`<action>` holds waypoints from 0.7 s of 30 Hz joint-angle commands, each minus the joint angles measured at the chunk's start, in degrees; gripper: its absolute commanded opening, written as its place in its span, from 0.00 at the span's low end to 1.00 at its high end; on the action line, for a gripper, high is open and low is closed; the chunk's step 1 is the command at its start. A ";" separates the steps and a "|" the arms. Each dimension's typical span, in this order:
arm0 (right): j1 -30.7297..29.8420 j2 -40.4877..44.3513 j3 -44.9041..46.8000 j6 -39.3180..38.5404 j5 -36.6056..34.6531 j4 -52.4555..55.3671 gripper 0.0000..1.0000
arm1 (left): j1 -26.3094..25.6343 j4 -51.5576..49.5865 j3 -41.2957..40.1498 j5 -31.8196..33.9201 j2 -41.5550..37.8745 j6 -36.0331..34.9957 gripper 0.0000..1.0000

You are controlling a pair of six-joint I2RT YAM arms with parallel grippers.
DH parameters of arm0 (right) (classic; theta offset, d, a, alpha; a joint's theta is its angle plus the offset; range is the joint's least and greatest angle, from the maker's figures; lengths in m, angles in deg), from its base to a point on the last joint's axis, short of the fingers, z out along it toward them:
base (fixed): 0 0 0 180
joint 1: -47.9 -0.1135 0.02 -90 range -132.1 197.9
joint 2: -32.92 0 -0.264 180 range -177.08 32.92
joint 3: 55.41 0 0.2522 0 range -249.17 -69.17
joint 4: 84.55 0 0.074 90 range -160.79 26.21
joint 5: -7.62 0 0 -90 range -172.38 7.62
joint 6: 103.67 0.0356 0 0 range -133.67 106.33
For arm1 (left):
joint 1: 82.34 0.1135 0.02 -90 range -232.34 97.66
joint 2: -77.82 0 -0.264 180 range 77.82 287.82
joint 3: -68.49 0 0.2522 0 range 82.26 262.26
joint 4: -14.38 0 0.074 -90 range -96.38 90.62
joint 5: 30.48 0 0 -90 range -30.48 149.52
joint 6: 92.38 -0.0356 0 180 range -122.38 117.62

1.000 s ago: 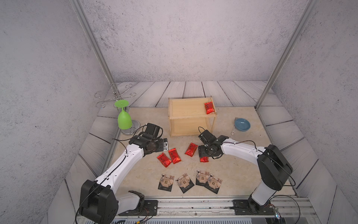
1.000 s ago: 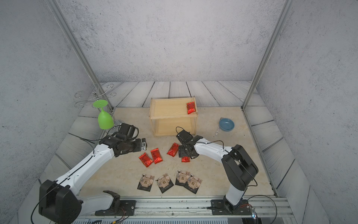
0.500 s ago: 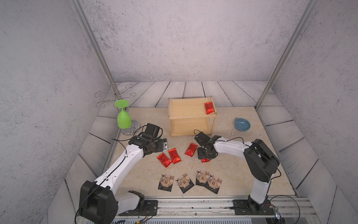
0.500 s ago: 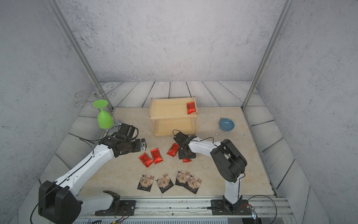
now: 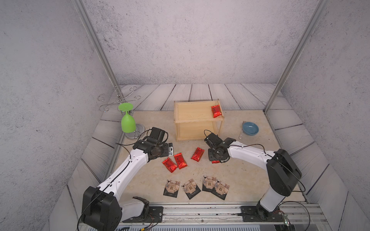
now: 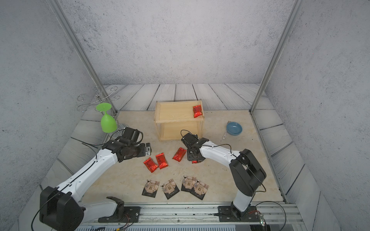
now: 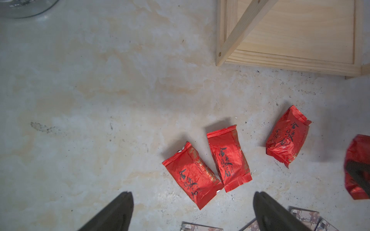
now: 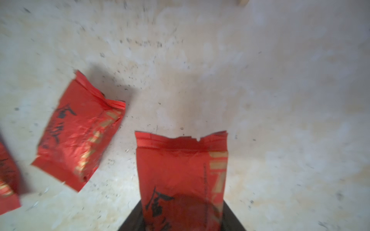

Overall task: Place the tea bags on the shelf by color
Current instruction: Pick up the tea bag from the center of the board, then place the tea bag on the shelf.

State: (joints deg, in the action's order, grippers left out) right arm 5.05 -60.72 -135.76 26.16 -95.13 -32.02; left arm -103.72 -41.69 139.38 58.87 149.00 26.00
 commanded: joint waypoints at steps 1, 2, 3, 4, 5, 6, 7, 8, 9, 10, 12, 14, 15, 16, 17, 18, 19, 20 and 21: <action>-0.22 8.30 -1.93 -0.98 -5.01 7.21 0.49 | 0.14 -1.31 2.00 0.34 -1.32 0.21 1.00; -0.22 10.17 -2.86 -1.34 -5.87 8.15 0.48 | 0.12 -1.20 2.33 0.13 -1.47 0.31 1.00; -0.22 11.75 -4.09 -1.77 -6.83 8.60 0.48 | 0.13 -1.05 2.57 -0.24 -1.64 0.42 1.00; -0.23 12.85 -5.20 -2.49 -7.71 8.46 0.47 | 0.12 -0.87 2.78 -0.58 -1.66 0.50 1.00; -0.24 13.69 -6.57 -3.77 -8.32 7.81 0.47 | 0.15 -0.61 3.12 -0.96 -1.74 0.73 1.00; -0.13 13.86 -8.64 -4.90 -9.01 7.80 0.47 | 0.13 -0.29 3.30 -1.43 -1.82 0.85 1.00; -0.13 13.28 -11.27 -6.16 -9.81 8.05 0.46 | 0.12 -0.07 3.51 -1.78 -1.81 0.91 1.00; -0.04 11.90 -14.78 -7.62 -10.64 8.57 0.46 | 0.12 0.34 3.67 -2.13 -1.75 1.04 0.99; 0.17 9.88 -18.45 -9.16 -11.27 9.06 0.46 | 0.12 0.77 3.78 -2.47 -1.72 1.11 0.99; 0.53 7.92 -21.67 -10.60 -11.49 9.19 0.46 | 0.14 1.20 3.65 -2.67 -1.67 1.16 0.99; 1.52 2.99 -28.96 -13.48 -11.51 9.57 0.46 | 0.13 1.95 3.85 -3.11 -1.31 1.23 0.99; 2.70 -1.45 -34.72 -15.44 -11.03 9.41 0.46 | 0.12 2.04 4.16 -3.13 -0.66 1.07 0.99; 3.44 -3.87 -37.54 -16.34 -10.60 9.27 0.46 | 0.12 1.92 4.27 -3.15 -0.24 0.87 0.99; 4.01 -5.82 -39.93 -17.02 -10.14 9.23 0.46 | 0.12 1.85 4.42 -3.13 0.13 0.71 0.99; 4.54 -8.11 -42.88 -17.64 -9.73 9.62 0.46 | 0.14 1.88 4.57 -3.21 0.41 0.62 0.99; 4.98 -10.30 -45.68 -18.28 -9.51 9.96 0.46 | 0.16 1.86 4.59 -3.31 0.71 0.45 0.99; 5.34 -11.91 -47.68 -18.79 -9.40 10.16 0.46 | 0.12 1.92 4.60 -3.52 0.93 0.39 0.99; 5.79 -13.92 -50.14 -19.11 -9.19 10.75 0.46 | 0.19 2.10 4.48 -3.65 1.16 0.33 0.99; 6.25 -15.72 -52.56 -19.18 -8.60 11.65 0.46 | 0.13 2.31 4.26 -3.83 1.25 0.31 0.99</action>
State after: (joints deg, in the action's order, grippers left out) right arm 10.23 -72.92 -183.17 10.01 -104.20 -23.68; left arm -103.72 -39.61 142.79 55.85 149.59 26.55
